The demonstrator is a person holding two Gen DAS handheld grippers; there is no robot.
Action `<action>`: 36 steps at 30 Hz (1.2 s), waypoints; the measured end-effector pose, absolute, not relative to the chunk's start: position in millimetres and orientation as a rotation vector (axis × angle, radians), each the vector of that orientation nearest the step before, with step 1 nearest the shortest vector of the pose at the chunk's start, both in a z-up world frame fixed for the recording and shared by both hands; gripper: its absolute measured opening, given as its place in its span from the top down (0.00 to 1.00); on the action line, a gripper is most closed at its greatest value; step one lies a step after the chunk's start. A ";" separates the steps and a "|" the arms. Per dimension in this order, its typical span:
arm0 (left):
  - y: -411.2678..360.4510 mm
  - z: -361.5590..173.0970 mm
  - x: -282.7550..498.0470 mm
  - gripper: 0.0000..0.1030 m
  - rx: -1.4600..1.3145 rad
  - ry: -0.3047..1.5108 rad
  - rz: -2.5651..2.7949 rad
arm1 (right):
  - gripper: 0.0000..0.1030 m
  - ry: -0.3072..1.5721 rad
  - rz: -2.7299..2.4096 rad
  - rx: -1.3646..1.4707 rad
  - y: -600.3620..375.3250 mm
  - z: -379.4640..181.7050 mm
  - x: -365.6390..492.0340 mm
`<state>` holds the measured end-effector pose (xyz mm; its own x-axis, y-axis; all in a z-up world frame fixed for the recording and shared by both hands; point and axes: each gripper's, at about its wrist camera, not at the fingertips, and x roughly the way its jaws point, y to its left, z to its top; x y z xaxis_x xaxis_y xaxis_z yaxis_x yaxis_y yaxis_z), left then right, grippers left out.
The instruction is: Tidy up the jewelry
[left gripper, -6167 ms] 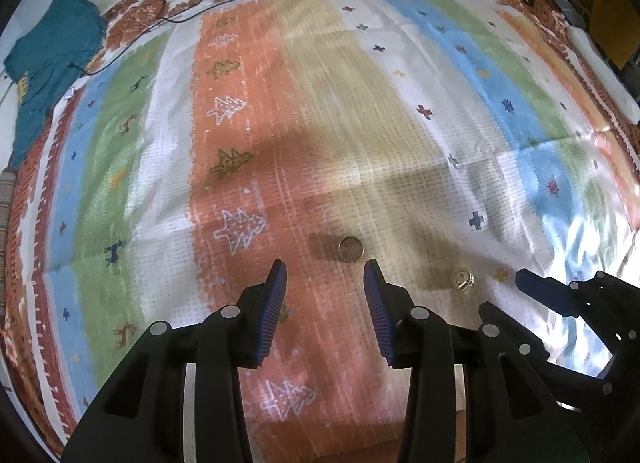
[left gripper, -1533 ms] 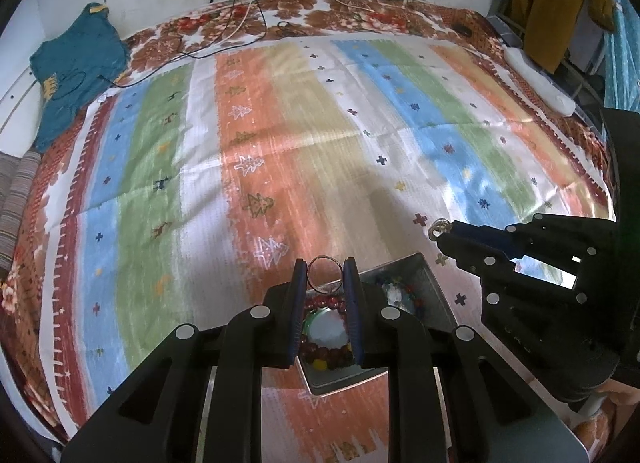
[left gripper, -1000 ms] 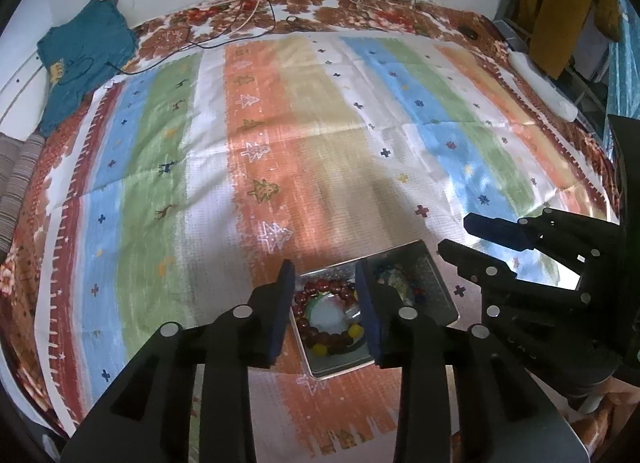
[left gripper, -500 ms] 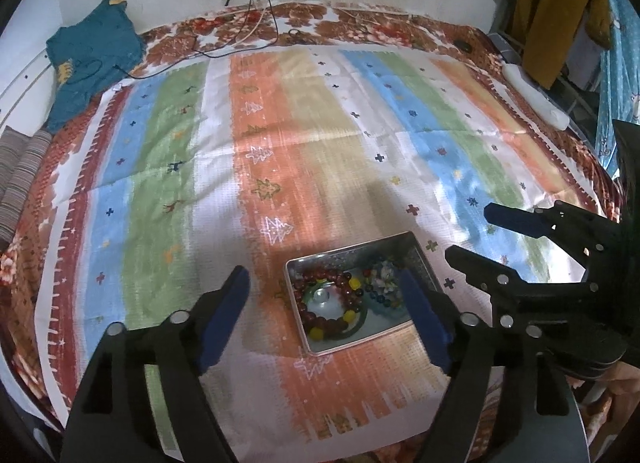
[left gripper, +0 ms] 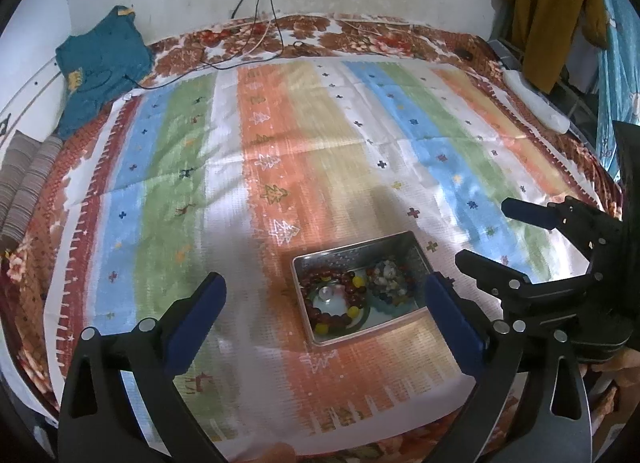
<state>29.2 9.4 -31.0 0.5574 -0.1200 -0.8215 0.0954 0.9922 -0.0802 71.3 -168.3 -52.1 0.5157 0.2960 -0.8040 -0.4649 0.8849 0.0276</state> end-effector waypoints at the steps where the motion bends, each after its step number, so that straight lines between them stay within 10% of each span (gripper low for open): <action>1: 9.7 -30.4 28.4 0.06 -0.029 0.969 -0.130 | 0.20 0.922 0.459 -0.198 -169.0 -51.8 71.2; 36: 6.0 -18.2 12.6 0.06 -0.004 0.892 -0.179 | 0.14 0.879 0.455 -0.140 -181.4 -42.4 63.0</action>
